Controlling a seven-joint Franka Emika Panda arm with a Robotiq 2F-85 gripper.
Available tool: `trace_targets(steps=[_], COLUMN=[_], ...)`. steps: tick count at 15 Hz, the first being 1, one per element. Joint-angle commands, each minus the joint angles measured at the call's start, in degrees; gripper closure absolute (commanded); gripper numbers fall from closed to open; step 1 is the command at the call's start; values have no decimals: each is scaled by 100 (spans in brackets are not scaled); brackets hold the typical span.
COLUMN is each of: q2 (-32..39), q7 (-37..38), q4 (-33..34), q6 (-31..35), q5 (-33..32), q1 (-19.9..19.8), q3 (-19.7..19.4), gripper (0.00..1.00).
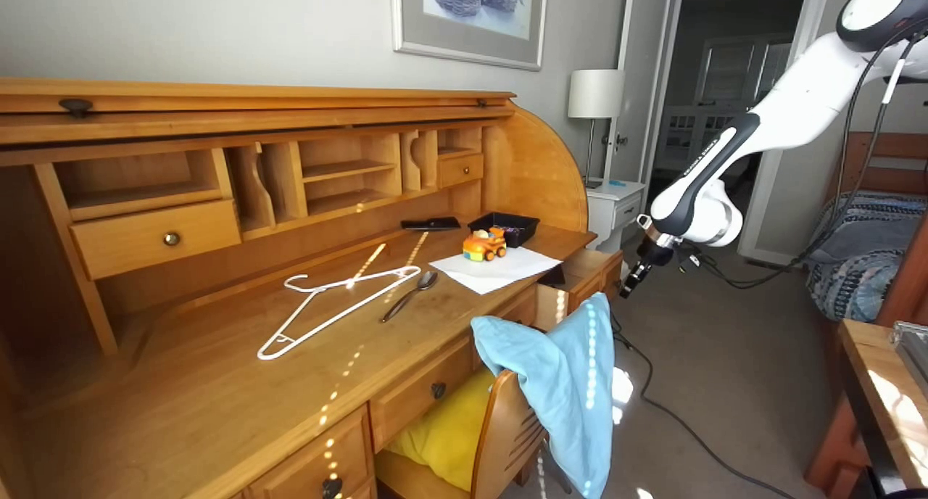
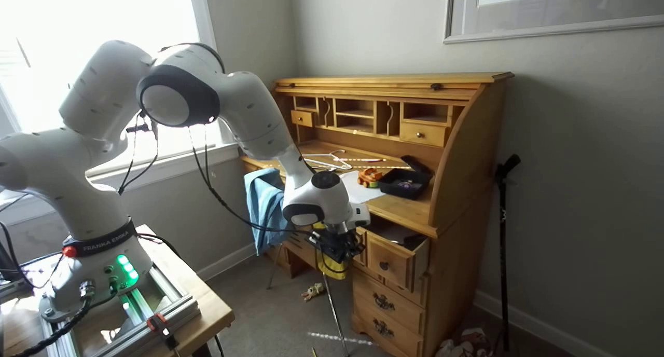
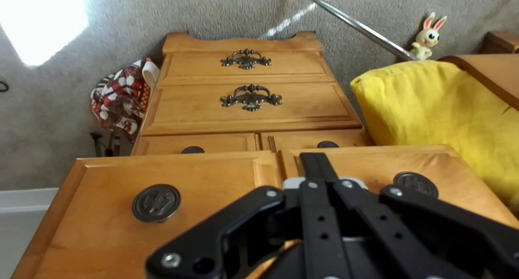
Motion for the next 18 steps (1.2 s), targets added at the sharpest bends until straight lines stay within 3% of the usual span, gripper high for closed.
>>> trace_targets(steps=[1,3,8,14,18], q2=[606,932,1675,2321,2547], q7=[-32,108,416,903,1673], q4=[131,171,448,1269,2060], q6=[830,1146,1696,2520,3316], q5=[-642,-1128,-2513,-3542,-3638], q1=[-668,-1028,-1345,-990,-293], q3=[663,1010,1194,962,488], gripper=[100,100,100,100,100])
